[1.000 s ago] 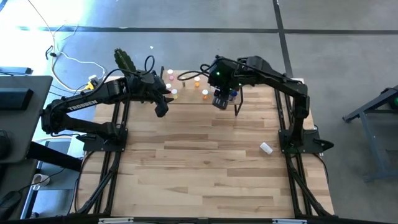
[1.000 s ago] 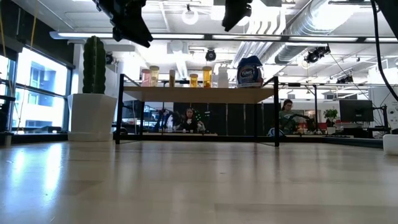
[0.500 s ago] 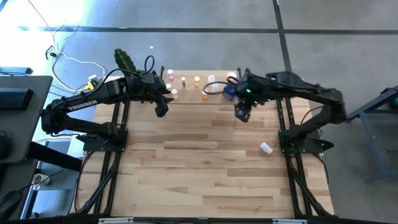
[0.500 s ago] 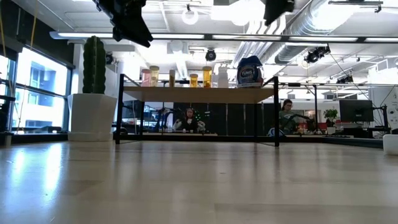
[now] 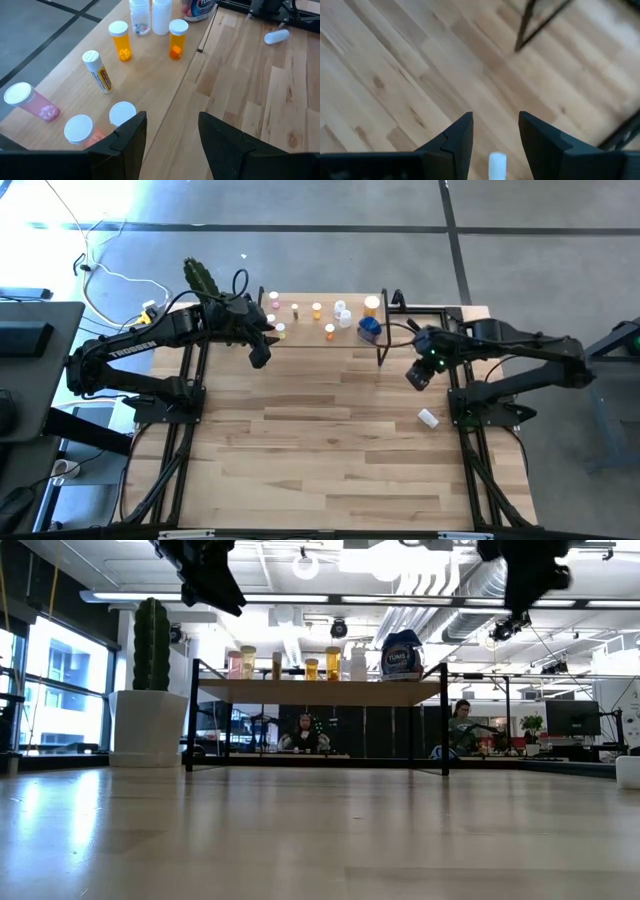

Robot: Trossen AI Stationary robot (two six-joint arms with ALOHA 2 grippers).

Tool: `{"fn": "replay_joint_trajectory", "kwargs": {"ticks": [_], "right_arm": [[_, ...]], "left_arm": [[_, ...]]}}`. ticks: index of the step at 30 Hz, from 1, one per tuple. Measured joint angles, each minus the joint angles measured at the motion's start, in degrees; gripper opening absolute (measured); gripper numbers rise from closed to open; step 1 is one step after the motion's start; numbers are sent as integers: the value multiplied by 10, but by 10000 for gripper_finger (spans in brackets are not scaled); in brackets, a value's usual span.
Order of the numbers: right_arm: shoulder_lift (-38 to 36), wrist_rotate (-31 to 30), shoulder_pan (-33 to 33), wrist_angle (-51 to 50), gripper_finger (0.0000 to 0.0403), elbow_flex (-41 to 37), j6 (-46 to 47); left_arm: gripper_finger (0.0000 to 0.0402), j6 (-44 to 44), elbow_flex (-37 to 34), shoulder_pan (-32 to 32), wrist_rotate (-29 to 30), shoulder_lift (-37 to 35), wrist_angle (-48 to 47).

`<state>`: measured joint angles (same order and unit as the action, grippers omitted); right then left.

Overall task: Pick and place medicine bottles onto shelf by color
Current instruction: Put the white pill bottle on the shelf

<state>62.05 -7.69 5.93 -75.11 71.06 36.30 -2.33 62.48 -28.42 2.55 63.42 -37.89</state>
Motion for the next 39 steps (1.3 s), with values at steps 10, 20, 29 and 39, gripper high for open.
{"fn": "replay_joint_trajectory", "kwargs": {"ticks": [10,20,29,39], "right_arm": [[-40,68,0,6,149,-144,75],[-40,128,-3,75,166,-243,117],[-39,128,-34,93,205,-286,165],[-39,130,-57,119,204,-328,217]], "left_arm": [[170,0,0,0,0,0,0],[170,-6,0,0,3,0,-34],[170,-5,0,-1,28,0,-43],[170,-5,0,-1,32,0,-43]]}}
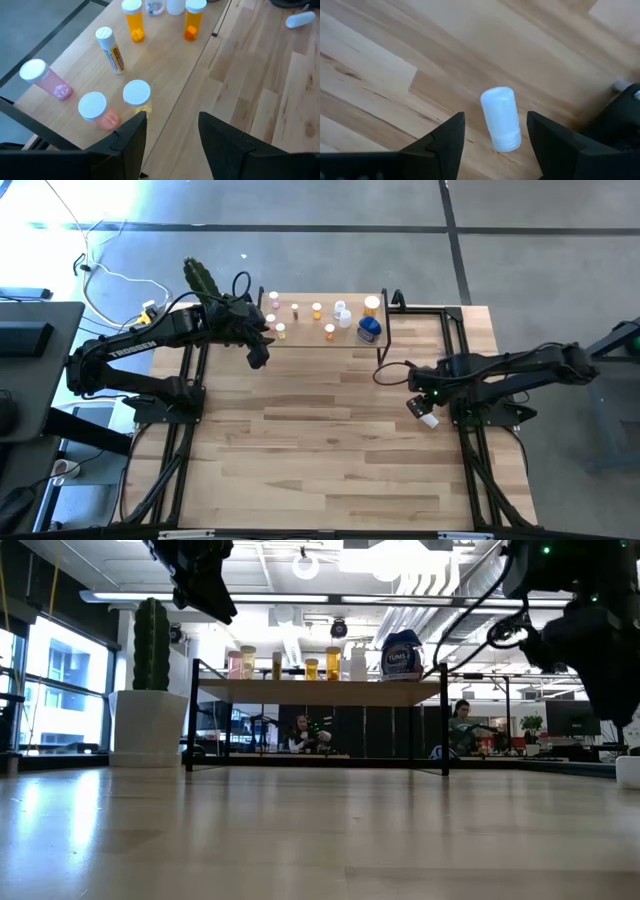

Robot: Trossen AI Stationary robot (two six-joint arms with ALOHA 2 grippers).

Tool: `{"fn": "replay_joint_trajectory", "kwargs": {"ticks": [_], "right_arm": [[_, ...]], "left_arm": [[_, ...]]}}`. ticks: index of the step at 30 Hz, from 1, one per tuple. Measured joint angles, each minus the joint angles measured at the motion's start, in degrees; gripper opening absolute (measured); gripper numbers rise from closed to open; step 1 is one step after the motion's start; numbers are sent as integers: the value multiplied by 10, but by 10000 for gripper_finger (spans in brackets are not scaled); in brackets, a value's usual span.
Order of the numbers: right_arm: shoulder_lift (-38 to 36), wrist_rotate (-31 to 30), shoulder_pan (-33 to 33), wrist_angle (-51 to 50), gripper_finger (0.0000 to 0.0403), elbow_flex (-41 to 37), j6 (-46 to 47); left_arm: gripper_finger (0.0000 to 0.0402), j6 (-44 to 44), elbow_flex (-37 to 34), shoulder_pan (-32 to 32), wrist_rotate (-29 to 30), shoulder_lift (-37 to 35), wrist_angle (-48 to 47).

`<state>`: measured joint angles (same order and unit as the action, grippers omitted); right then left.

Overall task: Pick and place medicine bottles onto shelf by color
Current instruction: Put the white pill bottle on the shelf

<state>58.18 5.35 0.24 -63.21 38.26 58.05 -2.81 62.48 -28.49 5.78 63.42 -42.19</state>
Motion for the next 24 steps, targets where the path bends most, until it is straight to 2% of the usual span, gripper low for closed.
{"fn": "replay_joint_trajectory", "kwargs": {"ticks": [7,24], "right_arm": [[34,14,-14,18,204,-23,16],[190,16,-38,73,201,-29,8]], "left_arm": [[170,0,0,0,-2,0,0],[170,0,0,0,-2,0,0]]}}
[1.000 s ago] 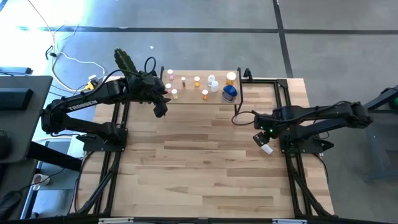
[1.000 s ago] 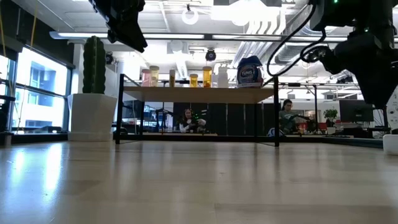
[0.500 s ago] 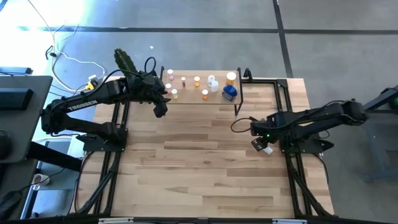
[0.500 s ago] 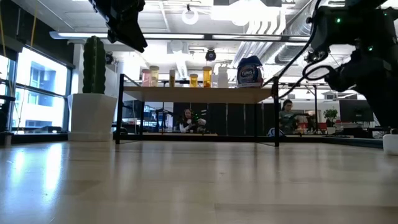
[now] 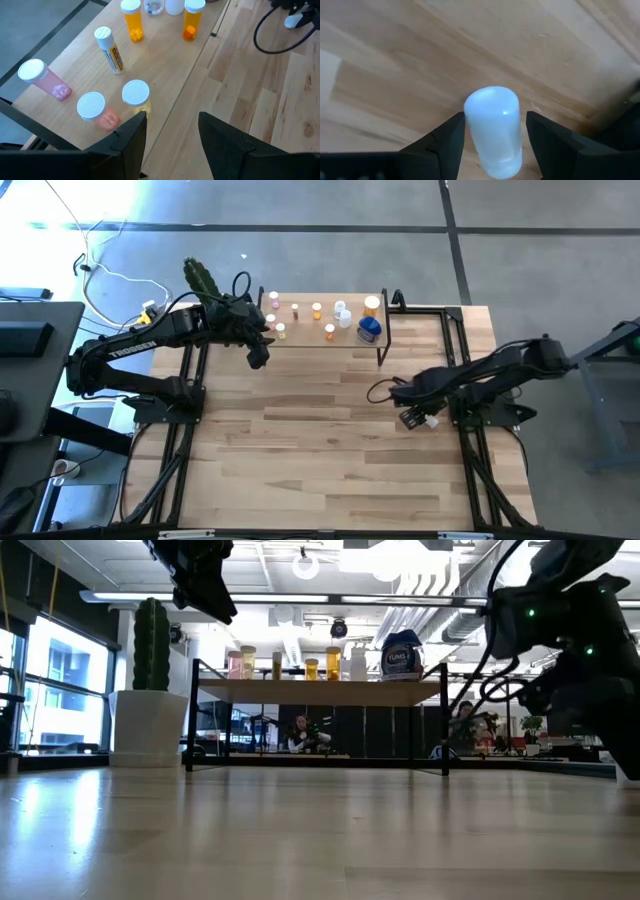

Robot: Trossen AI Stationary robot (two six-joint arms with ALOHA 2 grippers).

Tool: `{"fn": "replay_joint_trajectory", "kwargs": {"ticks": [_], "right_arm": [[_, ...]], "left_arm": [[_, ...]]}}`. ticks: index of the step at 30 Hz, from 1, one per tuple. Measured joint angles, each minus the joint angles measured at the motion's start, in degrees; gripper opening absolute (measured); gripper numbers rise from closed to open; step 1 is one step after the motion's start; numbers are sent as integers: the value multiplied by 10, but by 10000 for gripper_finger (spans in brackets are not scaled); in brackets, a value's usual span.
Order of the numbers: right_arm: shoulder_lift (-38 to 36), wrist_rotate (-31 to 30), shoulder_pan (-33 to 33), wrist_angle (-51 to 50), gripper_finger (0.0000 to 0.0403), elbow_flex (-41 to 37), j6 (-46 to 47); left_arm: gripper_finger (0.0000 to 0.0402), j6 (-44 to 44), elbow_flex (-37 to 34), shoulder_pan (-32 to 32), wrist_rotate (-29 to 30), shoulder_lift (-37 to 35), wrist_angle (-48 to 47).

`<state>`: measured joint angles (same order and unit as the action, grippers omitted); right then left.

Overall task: Pick and place medicine bottles onto shelf by color
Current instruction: Put the white pill bottle on the shelf

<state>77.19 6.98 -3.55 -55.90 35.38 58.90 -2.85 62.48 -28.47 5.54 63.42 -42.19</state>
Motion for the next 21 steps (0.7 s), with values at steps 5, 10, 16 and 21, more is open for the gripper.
{"fn": "replay_joint_trajectory", "kwargs": {"ticks": [5,10,16,21], "right_arm": [[31,13,0,21,169,0,0],[32,38,0,42,124,2,7],[21,42,0,58,119,26,16],[21,45,0,119,121,70,1]], "left_arm": [[170,-1,0,0,0,0,0],[170,-1,0,0,-10,0,0],[170,-17,0,0,-39,0,0],[170,-17,0,0,-73,0,0]]}}
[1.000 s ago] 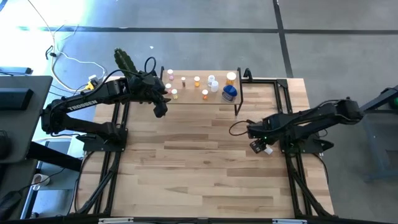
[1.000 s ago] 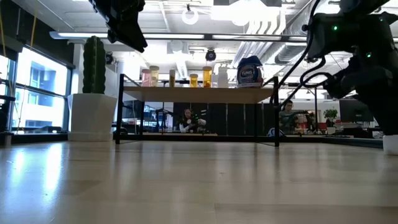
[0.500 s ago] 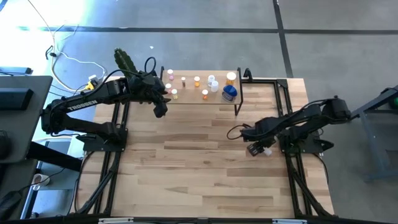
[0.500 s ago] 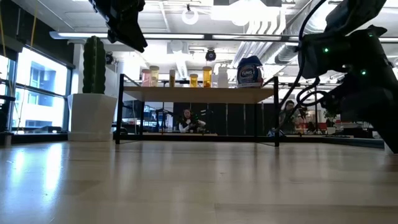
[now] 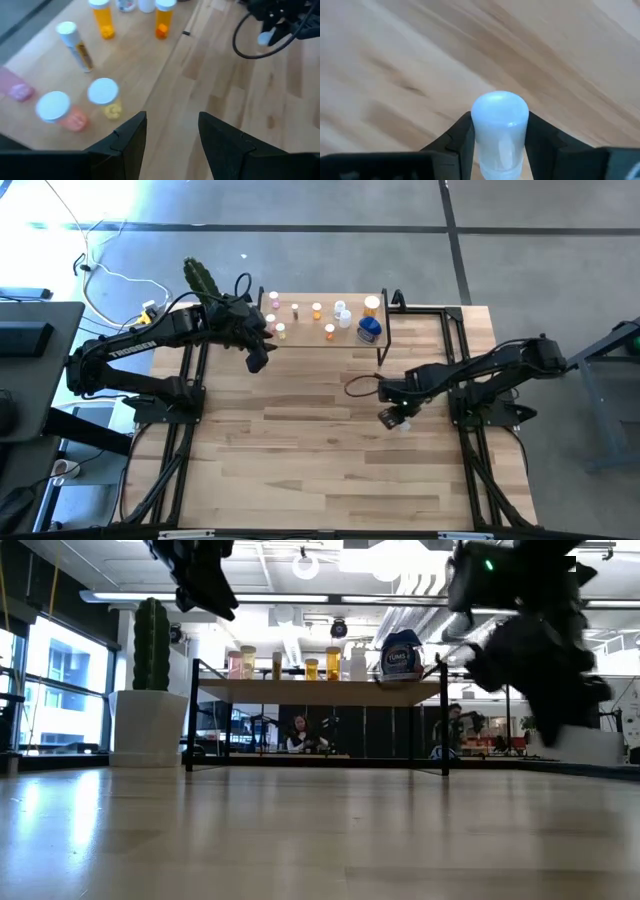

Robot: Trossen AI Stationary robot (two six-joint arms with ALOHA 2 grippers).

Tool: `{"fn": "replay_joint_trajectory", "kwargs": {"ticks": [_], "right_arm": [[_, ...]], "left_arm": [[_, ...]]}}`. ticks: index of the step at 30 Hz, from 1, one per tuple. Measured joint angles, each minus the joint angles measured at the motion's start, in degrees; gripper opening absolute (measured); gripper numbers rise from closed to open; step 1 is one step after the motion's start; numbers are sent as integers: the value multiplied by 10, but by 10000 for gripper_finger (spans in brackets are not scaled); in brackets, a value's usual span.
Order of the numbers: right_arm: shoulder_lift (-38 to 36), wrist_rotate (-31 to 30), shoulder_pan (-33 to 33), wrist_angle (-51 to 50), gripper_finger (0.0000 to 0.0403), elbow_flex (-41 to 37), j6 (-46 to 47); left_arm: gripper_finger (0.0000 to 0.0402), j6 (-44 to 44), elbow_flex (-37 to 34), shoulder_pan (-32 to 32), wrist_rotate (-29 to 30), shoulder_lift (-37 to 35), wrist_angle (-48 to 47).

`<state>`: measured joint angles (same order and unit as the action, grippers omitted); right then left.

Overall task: Pick and place medicine bottles onto shelf by color
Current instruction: Put the white pill bottle on the shelf

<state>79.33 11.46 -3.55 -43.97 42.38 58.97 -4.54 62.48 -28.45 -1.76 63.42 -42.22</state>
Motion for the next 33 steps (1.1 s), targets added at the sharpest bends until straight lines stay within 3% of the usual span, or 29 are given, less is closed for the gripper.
{"fn": "replay_joint_trajectory", "kwargs": {"ticks": [10,20,26,33], "right_arm": [[0,-7,0,146,121,86,-38],[0,-55,0,160,121,172,-86],[0,-84,2,190,122,216,-126],[0,-122,15,257,122,256,-190]], "left_arm": [[170,2,0,0,-73,0,0],[174,2,0,0,-135,0,0],[210,-27,0,0,-142,0,5],[250,-54,0,14,-167,0,73]]}}
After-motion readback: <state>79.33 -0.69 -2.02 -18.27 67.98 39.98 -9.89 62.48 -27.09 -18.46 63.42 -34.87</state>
